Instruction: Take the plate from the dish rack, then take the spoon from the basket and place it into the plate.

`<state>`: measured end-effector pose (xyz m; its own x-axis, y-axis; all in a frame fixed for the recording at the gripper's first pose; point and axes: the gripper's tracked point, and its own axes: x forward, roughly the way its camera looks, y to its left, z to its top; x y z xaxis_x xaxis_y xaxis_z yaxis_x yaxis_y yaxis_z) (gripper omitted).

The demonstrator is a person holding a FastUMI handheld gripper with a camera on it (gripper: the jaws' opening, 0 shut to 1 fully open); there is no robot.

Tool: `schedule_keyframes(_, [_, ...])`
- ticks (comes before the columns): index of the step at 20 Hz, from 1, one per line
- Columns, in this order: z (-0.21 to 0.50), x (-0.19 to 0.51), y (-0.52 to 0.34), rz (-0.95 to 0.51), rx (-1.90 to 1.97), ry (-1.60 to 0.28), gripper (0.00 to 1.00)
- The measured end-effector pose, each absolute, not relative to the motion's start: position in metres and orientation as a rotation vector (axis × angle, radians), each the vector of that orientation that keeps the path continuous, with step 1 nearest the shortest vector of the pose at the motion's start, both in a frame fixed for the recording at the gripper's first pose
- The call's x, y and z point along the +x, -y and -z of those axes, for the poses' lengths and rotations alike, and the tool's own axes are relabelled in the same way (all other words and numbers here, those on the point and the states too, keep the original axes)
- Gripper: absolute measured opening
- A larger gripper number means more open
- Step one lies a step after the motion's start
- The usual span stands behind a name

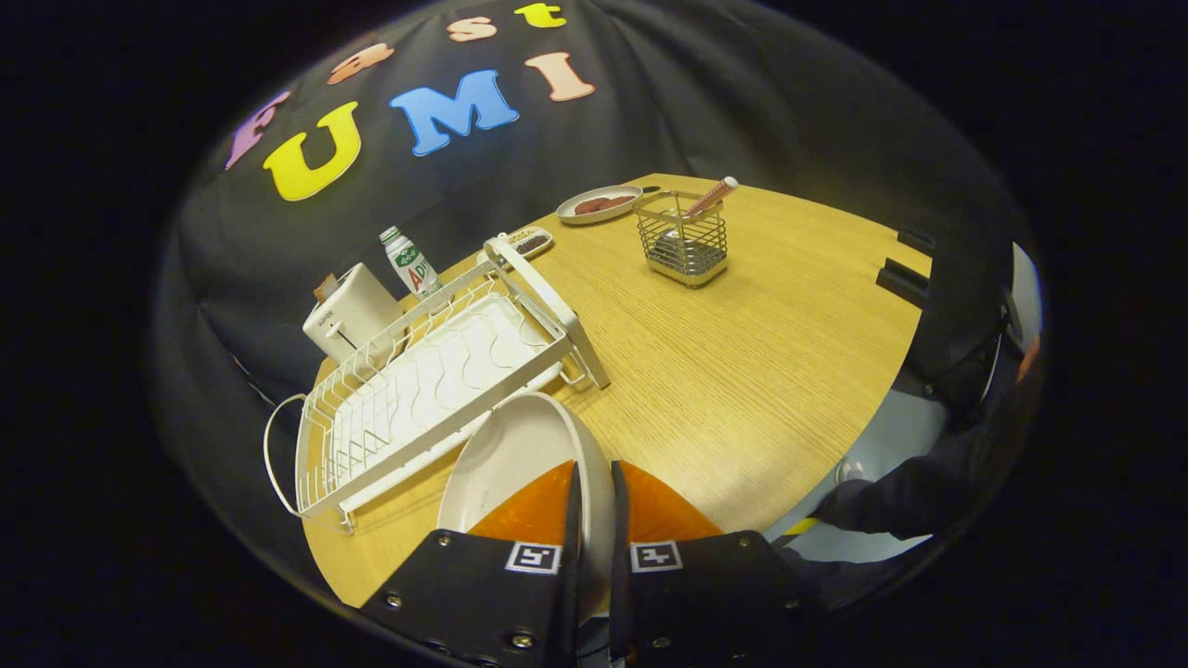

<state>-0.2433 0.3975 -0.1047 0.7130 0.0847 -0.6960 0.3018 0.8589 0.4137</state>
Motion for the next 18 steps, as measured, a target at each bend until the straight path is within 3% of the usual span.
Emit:
schedule_keyframes(5, [0.124, -0.247, -0.384, 0.136, 0.442, -0.831, 0.23])
schedule_keyframes(10, [0.120, -0.241, -0.355, 0.154, 0.284, -0.837, 0.23])
schedule_keyframes(18, [0.063, -0.181, -0.275, 0.232, 0.147, -0.675, 0.23])
